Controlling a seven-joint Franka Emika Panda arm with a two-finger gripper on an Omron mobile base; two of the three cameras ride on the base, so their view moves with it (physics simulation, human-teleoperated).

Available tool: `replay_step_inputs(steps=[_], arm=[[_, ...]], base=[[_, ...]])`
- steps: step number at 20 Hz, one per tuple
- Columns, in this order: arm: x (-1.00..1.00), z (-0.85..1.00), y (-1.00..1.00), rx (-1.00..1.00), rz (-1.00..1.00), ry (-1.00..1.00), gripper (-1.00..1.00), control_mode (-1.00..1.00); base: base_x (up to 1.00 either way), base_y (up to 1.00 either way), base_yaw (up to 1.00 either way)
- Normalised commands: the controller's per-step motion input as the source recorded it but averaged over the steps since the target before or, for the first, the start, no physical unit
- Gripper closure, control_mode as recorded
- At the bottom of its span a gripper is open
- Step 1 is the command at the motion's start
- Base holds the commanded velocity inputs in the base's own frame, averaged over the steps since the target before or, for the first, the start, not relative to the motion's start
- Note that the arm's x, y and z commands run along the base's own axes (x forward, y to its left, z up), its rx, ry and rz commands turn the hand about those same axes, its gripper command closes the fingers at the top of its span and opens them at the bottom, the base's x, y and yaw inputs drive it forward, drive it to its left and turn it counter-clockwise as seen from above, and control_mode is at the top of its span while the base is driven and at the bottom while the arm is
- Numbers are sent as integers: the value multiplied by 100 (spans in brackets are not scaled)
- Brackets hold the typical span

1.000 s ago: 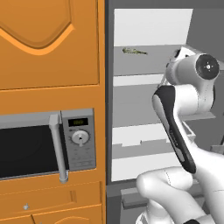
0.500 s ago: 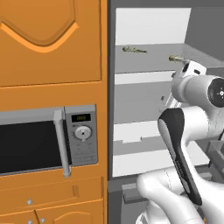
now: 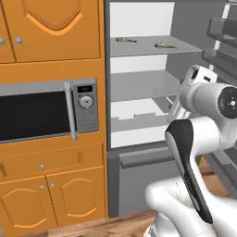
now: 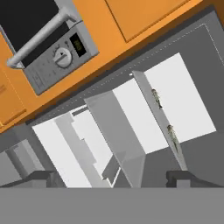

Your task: Place the fish on the counter behind the older fish on the same shelf of the fridge to maintain FIFO order. Close the fridge door when finished.

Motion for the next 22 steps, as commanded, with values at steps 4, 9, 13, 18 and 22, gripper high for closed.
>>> replay_step_inputs(steps=[4,9,13,18,22], arm=[[0,0,0,0,0,0,-100,100],[0,0,0,0,0,0,-100,100],[0,0,0,0,0,0,-100,100],[0,0,0,0,0,0,-100,100],[0,0,0,0,0,0,-100,100]], base=[[-100,0,-27],[-100,-15,-29],[-99,-86,-23],[-43,-100,-8],[-1,-100,0]])
